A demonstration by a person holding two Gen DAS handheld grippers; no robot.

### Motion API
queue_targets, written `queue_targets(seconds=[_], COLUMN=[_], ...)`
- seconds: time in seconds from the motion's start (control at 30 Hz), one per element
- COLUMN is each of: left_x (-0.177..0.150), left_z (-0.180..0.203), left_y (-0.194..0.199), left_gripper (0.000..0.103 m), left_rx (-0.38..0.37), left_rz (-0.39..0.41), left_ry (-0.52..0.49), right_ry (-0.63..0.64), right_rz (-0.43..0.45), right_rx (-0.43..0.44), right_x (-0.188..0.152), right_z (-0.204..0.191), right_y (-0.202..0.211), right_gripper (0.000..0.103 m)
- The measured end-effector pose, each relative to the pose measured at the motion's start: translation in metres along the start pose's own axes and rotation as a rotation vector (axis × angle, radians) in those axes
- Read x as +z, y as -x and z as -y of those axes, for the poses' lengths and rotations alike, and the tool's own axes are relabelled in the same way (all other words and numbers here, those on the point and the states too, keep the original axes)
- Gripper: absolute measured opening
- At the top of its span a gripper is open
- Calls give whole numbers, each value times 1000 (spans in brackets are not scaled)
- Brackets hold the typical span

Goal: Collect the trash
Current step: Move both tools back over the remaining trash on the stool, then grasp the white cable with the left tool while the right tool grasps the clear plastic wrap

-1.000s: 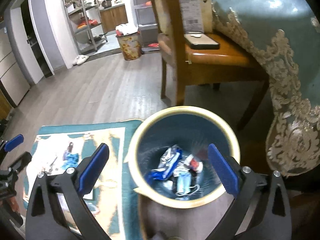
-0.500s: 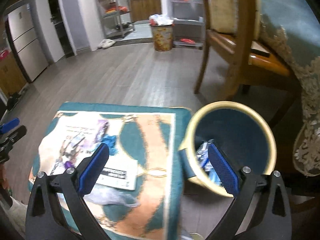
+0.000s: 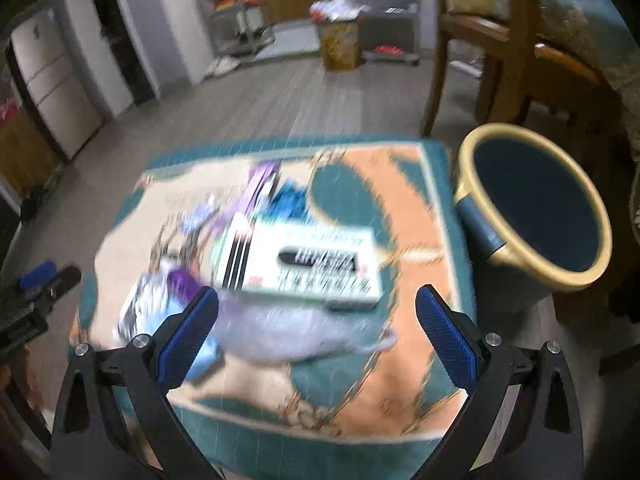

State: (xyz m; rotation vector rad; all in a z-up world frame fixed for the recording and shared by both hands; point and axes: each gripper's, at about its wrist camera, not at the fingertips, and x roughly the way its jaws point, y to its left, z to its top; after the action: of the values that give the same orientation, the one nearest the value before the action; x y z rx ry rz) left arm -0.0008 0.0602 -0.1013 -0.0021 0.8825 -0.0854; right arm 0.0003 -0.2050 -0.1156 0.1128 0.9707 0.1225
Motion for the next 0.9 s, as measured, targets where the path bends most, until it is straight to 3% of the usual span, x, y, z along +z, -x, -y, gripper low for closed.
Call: queue_targets(seconds=[0.07,0.17,0.23,0.47,0.6,0.77,0.9], left_x=[-1,-4,-5,-11,-13,-23,-29], left_z=[6,13,17,37,50,69,79], left_y=[-1,-11,-21,-45,-43,-51,-64], left_gripper=[85,76,66,41,40,38,12], left_rx=[-26,-41,-56,-119,-170,-195,-174], left_rz=[-2,-38,-77,-171,-164,-204,-249], left_ry=[-35,-78,-78,-121,-139,-191,-252], right_ry=[38,90,95,191,212,228,227], right_rz=[-30,-68,-84,-104,-127,-127,-130], right_rx=[2,2,13,24,14,-1,10], right_x=[-7,-15,-18,-26,-27,-22,-20], right_z=[-7,-14,-14,-30,-32,-30,-30], right_y=[-7,-15,-18,-24,-34,-41,-42], right_gripper=[95,84,76,63,55,34,24])
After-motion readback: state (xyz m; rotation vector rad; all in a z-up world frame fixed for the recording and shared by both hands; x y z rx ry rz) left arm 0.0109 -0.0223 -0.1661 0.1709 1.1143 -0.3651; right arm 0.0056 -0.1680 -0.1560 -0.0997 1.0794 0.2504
